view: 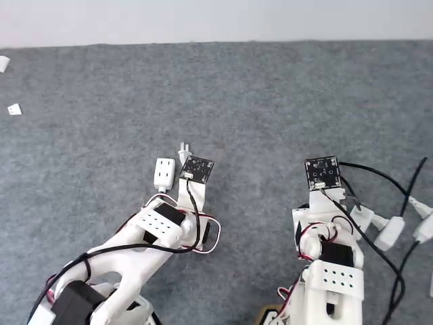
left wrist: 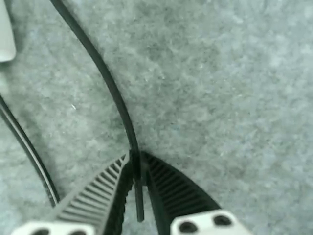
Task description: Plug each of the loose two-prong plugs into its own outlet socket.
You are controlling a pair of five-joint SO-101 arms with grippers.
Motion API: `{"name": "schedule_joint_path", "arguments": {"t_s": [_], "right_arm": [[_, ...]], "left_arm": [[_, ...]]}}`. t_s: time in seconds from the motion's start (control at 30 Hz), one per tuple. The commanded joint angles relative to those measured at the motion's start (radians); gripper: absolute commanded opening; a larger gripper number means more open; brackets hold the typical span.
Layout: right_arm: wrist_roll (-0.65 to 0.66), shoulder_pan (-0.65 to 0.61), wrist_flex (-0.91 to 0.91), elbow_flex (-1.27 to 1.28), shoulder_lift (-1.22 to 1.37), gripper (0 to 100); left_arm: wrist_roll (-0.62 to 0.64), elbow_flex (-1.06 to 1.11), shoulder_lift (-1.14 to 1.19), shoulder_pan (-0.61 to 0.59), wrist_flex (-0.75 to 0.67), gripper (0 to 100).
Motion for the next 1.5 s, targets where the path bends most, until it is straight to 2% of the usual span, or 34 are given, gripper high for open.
{"name": "schedule_joint_path", "arguments": {"t_s": [0.0, 0.13, 0.27, 0.37, 0.53, 0.67, 0.87, 1.03, 1.33, 1.47], "right_arm": [[0.009, 0.007, 0.004, -0.017, -0.021, 5.4], [0.009, 0.007, 0.004, -0.017, -0.021, 5.4], [0.009, 0.007, 0.004, -0.017, -0.021, 5.4], [0.009, 0.007, 0.004, -0.017, -0.021, 5.4], [0.009, 0.007, 0.004, -0.017, -0.021, 5.4], [0.009, 0.007, 0.002, -0.017, -0.021, 5.4], [0.009, 0.007, 0.002, -0.017, -0.021, 5.4], [0.009, 0.007, -0.001, -0.017, -0.021, 5.4], [0.009, 0.007, -0.010, -0.017, -0.018, 5.4], [0.009, 0.007, -0.008, -0.017, -0.019, 5.4]], "left_arm": [[0.005, -0.025, -0.002, 0.006, 0.023, 1], [0.003, -0.067, -0.011, 0.081, 0.095, 1], [0.003, -0.222, -0.011, 0.124, 0.258, 1], [-0.003, -0.358, -0.011, 0.132, 0.371, 1], [-0.140, -0.539, -0.011, 0.129, 0.517, 1], [-0.198, -0.676, -0.011, 0.132, 0.651, 1], [-0.210, -0.920, -0.011, 0.140, 0.809, 1], [-0.209, -1.036, -0.011, 0.206, 0.941, 1], [-0.204, -1.038, -0.153, 0.331, 0.950, 1], [-0.204, -1.030, -0.175, 0.328, 0.945, 1]]}}
